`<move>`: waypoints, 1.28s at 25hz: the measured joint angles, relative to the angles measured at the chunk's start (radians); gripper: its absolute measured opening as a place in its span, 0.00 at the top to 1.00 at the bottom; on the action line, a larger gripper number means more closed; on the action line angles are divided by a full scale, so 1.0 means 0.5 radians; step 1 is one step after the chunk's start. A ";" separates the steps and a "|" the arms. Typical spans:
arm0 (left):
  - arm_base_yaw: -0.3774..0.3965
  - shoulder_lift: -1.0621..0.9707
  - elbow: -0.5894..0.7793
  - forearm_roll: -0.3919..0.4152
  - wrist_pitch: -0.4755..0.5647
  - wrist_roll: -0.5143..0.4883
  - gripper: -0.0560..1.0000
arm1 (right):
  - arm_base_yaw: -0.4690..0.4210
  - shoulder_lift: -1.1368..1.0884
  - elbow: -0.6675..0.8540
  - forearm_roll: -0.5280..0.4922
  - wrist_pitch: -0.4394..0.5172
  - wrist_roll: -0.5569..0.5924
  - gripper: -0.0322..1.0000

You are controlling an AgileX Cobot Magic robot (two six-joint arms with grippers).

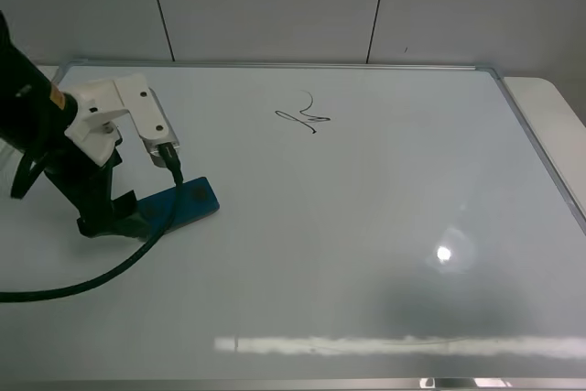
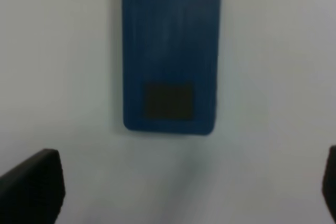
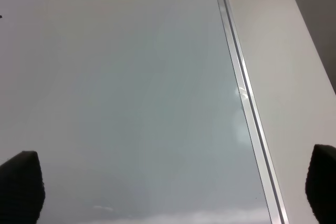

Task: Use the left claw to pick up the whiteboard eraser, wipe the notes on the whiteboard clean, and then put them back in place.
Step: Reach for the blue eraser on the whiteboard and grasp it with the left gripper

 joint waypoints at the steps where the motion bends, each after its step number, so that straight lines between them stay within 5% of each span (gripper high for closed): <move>1: 0.000 0.062 -0.061 0.004 0.043 0.000 0.01 | 0.000 0.000 0.000 0.000 0.000 0.000 0.01; 14: -0.151 0.460 -0.243 0.204 -0.094 -0.208 0.01 | 0.000 0.000 0.000 0.000 0.000 0.000 0.01; 32: -0.159 0.709 -0.243 0.214 -0.249 -0.239 0.01 | 0.000 0.000 0.000 0.000 0.000 0.000 0.01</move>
